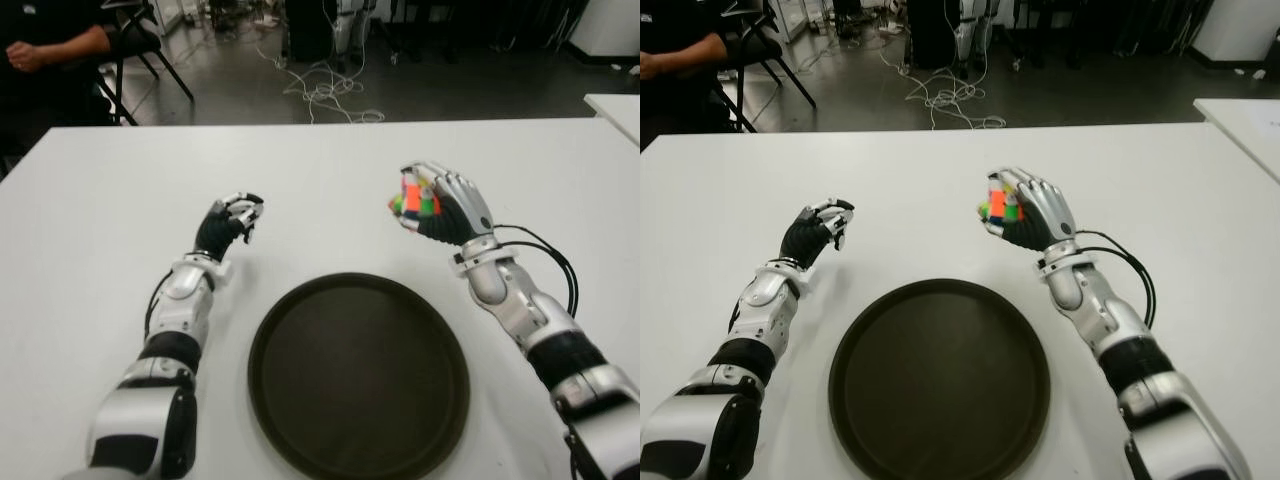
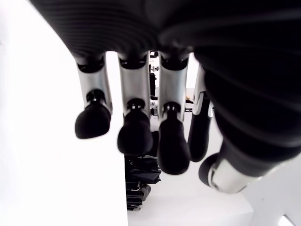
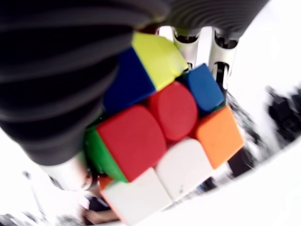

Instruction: Pick up the Rubik's Cube and put it in the plate

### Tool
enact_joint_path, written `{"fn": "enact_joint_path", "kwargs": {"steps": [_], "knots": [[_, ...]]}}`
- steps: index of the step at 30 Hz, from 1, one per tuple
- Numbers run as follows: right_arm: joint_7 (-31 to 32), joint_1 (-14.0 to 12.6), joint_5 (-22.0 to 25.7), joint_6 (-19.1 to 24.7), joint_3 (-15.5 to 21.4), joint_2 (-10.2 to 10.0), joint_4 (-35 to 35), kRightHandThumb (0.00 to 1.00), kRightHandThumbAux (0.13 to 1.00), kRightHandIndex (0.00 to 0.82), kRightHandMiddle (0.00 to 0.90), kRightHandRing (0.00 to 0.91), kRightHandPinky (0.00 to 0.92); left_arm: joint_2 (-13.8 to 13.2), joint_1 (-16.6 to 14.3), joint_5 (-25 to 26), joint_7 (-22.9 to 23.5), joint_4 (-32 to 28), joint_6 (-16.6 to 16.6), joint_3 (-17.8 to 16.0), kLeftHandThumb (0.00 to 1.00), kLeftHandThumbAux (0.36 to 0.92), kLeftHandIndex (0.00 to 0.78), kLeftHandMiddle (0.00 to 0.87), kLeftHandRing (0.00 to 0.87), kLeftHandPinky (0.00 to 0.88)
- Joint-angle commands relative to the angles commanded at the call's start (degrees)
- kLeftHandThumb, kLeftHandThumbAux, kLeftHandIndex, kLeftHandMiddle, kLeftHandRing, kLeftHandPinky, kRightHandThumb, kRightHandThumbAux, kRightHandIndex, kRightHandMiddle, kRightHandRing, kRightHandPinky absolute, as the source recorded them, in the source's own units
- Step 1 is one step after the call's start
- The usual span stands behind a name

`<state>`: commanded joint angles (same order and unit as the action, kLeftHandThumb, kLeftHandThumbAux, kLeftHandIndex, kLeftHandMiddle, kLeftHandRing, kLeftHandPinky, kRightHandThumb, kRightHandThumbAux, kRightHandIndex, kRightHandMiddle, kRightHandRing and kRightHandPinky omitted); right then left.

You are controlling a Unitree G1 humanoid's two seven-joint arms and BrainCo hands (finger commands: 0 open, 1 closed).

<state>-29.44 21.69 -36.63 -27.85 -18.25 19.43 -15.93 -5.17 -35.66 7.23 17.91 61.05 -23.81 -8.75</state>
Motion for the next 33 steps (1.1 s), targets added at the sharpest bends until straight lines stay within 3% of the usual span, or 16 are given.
{"fn": "enact_joint_path", "kwargs": {"steps": [7,13,19,23,26,29,33], "knots": [[3.4,-3.1,2.8,-11.0,-1.4,1.1,-0.1,0.693,0.735,0.423,0.676,0.700,0.724,-0.1,0.0,0.1,0.2,0.0,0.3,-0.1,0.684,0.720,0.432,0.750,0.763,0.768],[9.6,-2.6,5.8,-16.0,-1.5,1.2,-1.2,0.693,0.735,0.424,0.688,0.710,0.737,-0.1,0.0,0.1,0.1,-0.2,0.3,-0.2,0.684,0.720,0.432,0.749,0.762,0.769],[21.5,-1.5,14.5,-19.8,-3.6,1.5,-3.2,0.693,0.734,0.426,0.700,0.719,0.737,-0.3,-0.1,0.1,0.4,0.0,0.6,-0.2,0.683,0.720,0.432,0.749,0.762,0.771],[32.3,-1.0,20.6,-18.6,-5.1,3.2,-2.6,0.695,0.733,0.428,0.710,0.724,0.736,-0.3,-0.1,0.2,0.5,-0.1,0.7,-0.1,0.683,0.719,0.432,0.749,0.762,0.771],[43.5,0.3,25.3,-15.4,-7.0,5.4,-2.2,0.695,0.732,0.429,0.715,0.726,0.732,-0.3,-0.1,0.0,0.3,-0.2,0.6,0.0,0.684,0.720,0.433,0.753,0.764,0.774],[47.5,0.6,26.6,-14.0,-6.9,5.5,-2.2,0.695,0.732,0.429,0.714,0.725,0.731,-0.3,0.0,-0.1,0.2,-0.3,0.5,0.0,0.684,0.720,0.433,0.755,0.765,0.774],[53.8,1.3,26.3,-9.0,-6.8,6.3,-1.4,0.696,0.731,0.429,0.708,0.720,0.727,-0.2,0.1,-0.2,0.0,-0.4,0.3,0.1,0.684,0.720,0.432,0.755,0.765,0.773]]}}
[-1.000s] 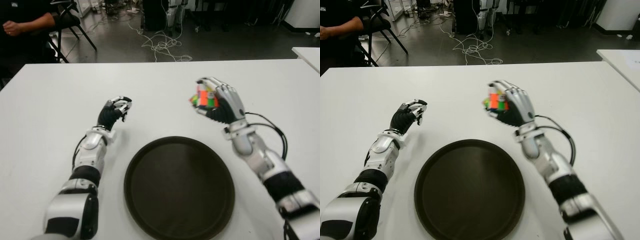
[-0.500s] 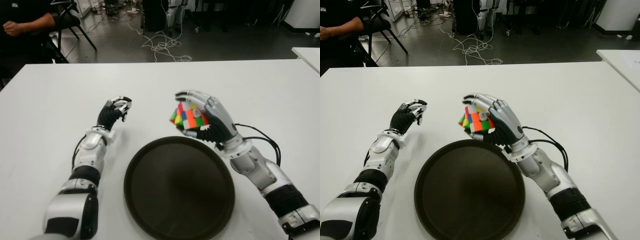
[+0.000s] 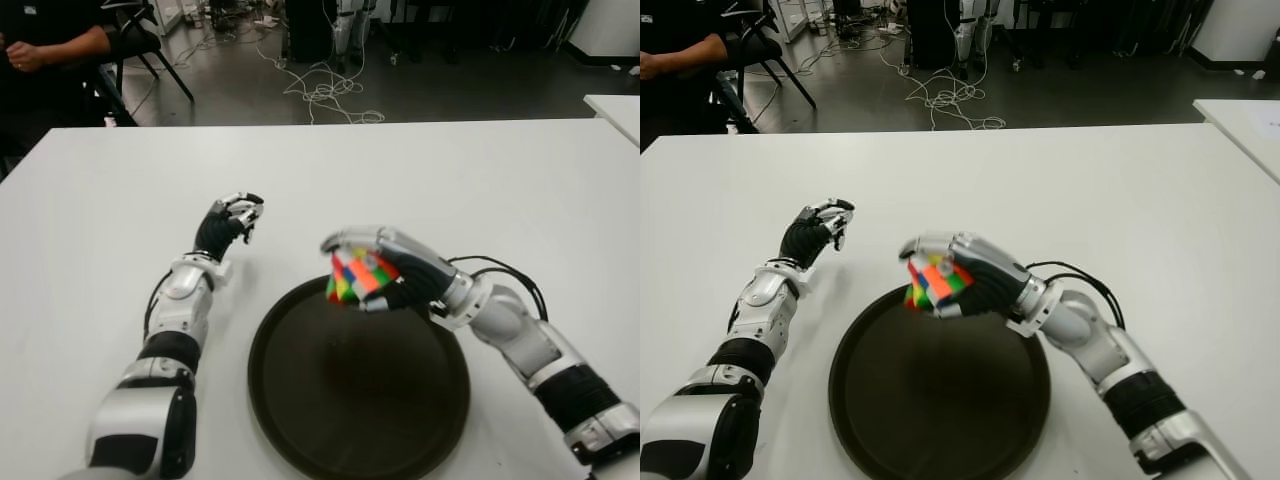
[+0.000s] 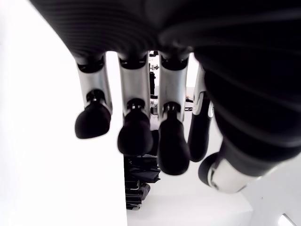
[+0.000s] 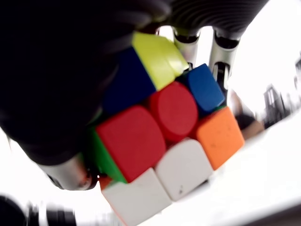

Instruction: Pick up the Rubik's Cube and put it in the plate

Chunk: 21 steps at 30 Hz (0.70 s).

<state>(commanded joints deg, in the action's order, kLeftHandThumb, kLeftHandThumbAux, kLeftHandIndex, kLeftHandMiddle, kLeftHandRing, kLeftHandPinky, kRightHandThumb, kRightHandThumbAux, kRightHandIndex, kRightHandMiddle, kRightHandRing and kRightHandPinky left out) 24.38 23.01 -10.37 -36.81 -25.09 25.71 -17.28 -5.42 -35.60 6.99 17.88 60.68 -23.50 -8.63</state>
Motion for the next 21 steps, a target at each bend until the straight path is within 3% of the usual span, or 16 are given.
{"fn": "enact_joint_path", "kwargs": {"steps": [3,9,14,21], "knots": [[2.3,-0.1,-0.7,2.6,0.7,-0.3,1.1,0.696,0.731,0.429,0.704,0.715,0.720,0.1,0.0,0.1,-0.1,-0.1,-0.1,0.0,0.684,0.720,0.432,0.754,0.765,0.773],[-0.1,0.3,-7.1,5.8,0.9,-2.3,1.1,0.697,0.731,0.425,0.676,0.696,0.689,0.1,0.1,-0.1,-0.3,-0.2,-0.1,0.1,0.684,0.720,0.432,0.755,0.765,0.772],[-6.1,-0.2,-15.5,6.3,1.4,-2.5,1.8,0.698,0.734,0.419,0.583,0.613,0.603,0.1,0.2,-0.1,-0.3,-0.3,-0.1,0.2,0.684,0.720,0.433,0.755,0.763,0.772],[-12.5,-0.3,-22.4,6.3,1.1,-3.2,1.0,0.698,0.734,0.415,0.491,0.504,0.511,0.2,0.2,-0.1,-0.3,-0.3,-0.2,0.3,0.684,0.720,0.433,0.756,0.767,0.776]]}}
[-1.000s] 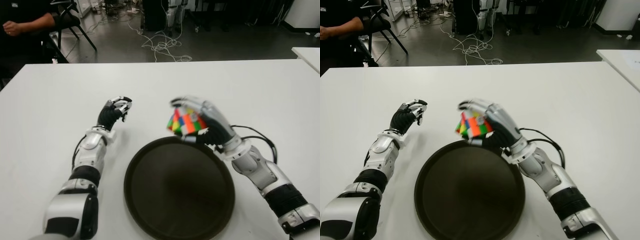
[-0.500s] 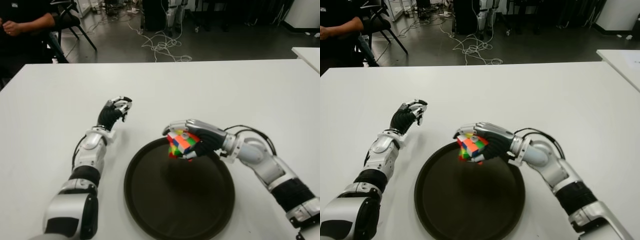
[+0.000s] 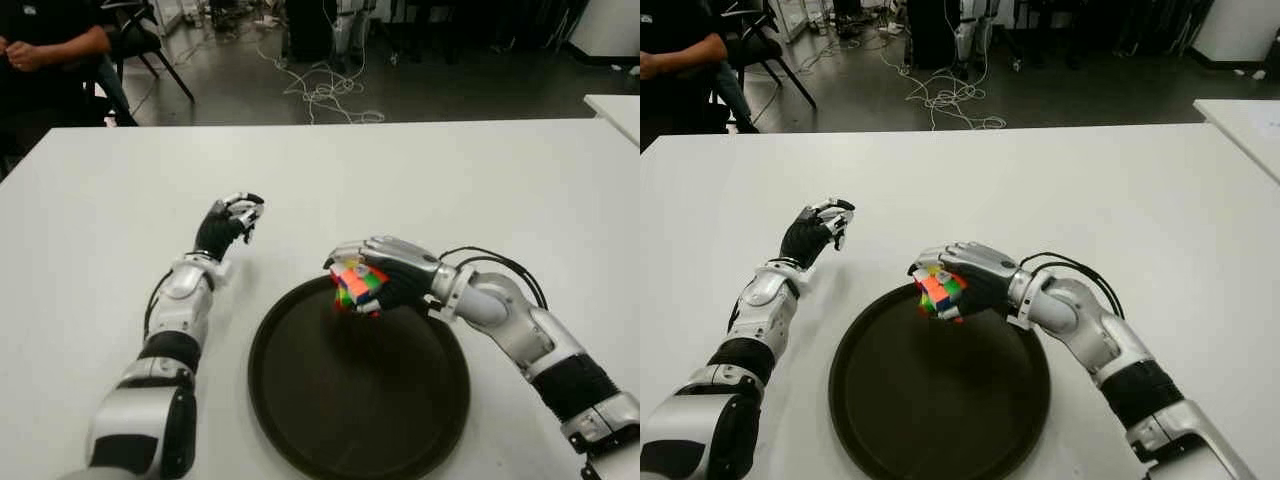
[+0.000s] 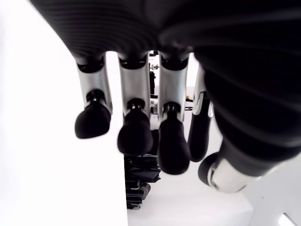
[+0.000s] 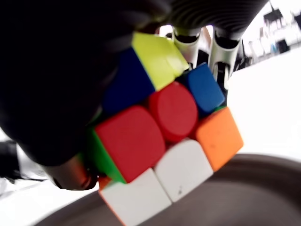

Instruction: Pick up the Rubik's Cube and put it in the plate

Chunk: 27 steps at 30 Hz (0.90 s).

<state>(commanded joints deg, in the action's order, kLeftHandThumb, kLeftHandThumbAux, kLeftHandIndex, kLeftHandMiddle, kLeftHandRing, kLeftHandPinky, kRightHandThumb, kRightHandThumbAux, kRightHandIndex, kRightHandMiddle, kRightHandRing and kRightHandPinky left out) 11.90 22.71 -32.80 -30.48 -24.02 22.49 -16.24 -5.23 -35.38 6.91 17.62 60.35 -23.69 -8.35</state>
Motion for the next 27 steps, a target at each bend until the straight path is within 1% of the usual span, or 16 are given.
{"fn": "enact_joint_path", "kwargs": {"steps": [3,9,14,20,21,23,27], "knots": [[-2.4,-0.1,-2.0,-0.1,-0.4,-0.5,-0.5,0.698,0.734,0.414,0.471,0.477,0.481,0.0,0.0,-0.1,-0.1,0.0,0.0,0.1,0.684,0.720,0.433,0.756,0.767,0.777],[-5.2,-0.2,-3.7,-0.5,-1.0,-1.5,-1.0,0.699,0.733,0.413,0.434,0.438,0.442,0.1,-0.2,0.1,0.1,0.2,0.2,0.1,0.684,0.720,0.433,0.755,0.767,0.777],[-6.7,-0.1,-4.1,-1.5,-1.6,-2.7,-2.5,0.699,0.732,0.413,0.420,0.422,0.423,0.2,-0.3,0.3,0.2,0.3,0.4,0.0,0.683,0.719,0.432,0.752,0.766,0.774],[-6.2,0.4,-3.6,-2.8,-1.9,-2.9,-3.9,0.699,0.732,0.413,0.418,0.419,0.416,0.3,-0.4,0.2,0.0,0.4,0.4,0.1,0.683,0.719,0.432,0.746,0.761,0.766],[-5.8,0.8,-3.3,-3.0,-2.3,-3.3,-4.3,0.699,0.732,0.413,0.418,0.419,0.416,0.3,-0.4,0.2,0.1,0.4,0.5,0.1,0.683,0.719,0.432,0.745,0.761,0.766],[-5.3,1.1,-3.1,-3.3,-2.8,-3.7,-4.8,0.774,0.711,0.396,0.448,0.427,0.412,0.3,-0.4,0.2,0.1,0.3,0.5,0.1,0.683,0.719,0.432,0.743,0.759,0.764],[-4.1,1.1,-2.2,-3.5,-3.4,-4.5,-4.6,0.812,0.701,0.384,0.466,0.432,0.404,0.4,-0.4,0.2,0.2,0.2,0.5,0.2,0.683,0.719,0.432,0.743,0.758,0.764]]}}
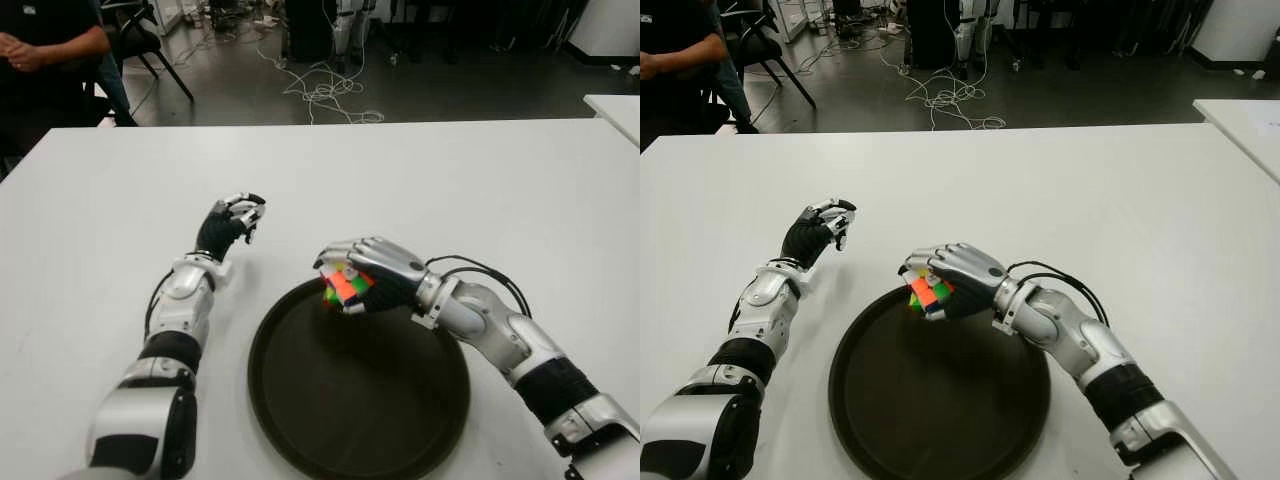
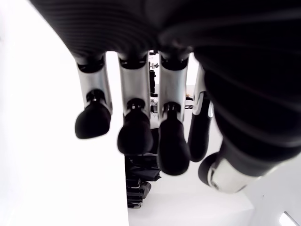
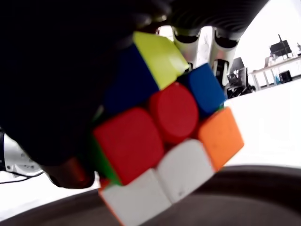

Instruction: Pick up the Rubik's Cube and put it in the plate

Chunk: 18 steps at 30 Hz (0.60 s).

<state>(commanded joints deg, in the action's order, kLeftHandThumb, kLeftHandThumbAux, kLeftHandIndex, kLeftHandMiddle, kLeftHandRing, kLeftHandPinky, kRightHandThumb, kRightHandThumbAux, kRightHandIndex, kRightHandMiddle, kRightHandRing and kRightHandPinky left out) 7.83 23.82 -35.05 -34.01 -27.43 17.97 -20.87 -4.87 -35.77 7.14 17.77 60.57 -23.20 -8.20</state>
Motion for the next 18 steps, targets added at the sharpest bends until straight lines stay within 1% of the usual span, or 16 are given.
{"fn": "enact_joint_path", "kwargs": {"steps": [4,10,14,18], "knots": [[0.9,-0.1,0.6,-0.7,0.0,-0.1,-0.1,0.822,0.698,0.377,0.474,0.437,0.406,0.1,0.0,0.0,-0.1,-0.1,-0.1,0.0,0.683,0.719,0.432,0.745,0.759,0.765],[3.8,-0.4,3.0,-2.7,-0.3,-0.1,-0.1,0.824,0.698,0.375,0.477,0.445,0.410,0.3,0.1,0.1,-0.4,-0.1,-0.4,-0.1,0.683,0.719,0.432,0.743,0.757,0.763],[5.6,-0.7,4.6,-2.8,0.0,-0.2,0.3,0.824,0.698,0.373,0.480,0.448,0.406,0.3,0.0,0.0,-0.6,-0.1,-0.5,-0.1,0.683,0.719,0.432,0.744,0.758,0.764],[8.4,-1.0,7.0,-2.0,0.1,-0.1,1.3,0.824,0.698,0.374,0.478,0.446,0.397,0.3,-0.1,-0.1,-0.7,0.0,-0.4,0.0,0.683,0.719,0.432,0.742,0.758,0.763]]}}
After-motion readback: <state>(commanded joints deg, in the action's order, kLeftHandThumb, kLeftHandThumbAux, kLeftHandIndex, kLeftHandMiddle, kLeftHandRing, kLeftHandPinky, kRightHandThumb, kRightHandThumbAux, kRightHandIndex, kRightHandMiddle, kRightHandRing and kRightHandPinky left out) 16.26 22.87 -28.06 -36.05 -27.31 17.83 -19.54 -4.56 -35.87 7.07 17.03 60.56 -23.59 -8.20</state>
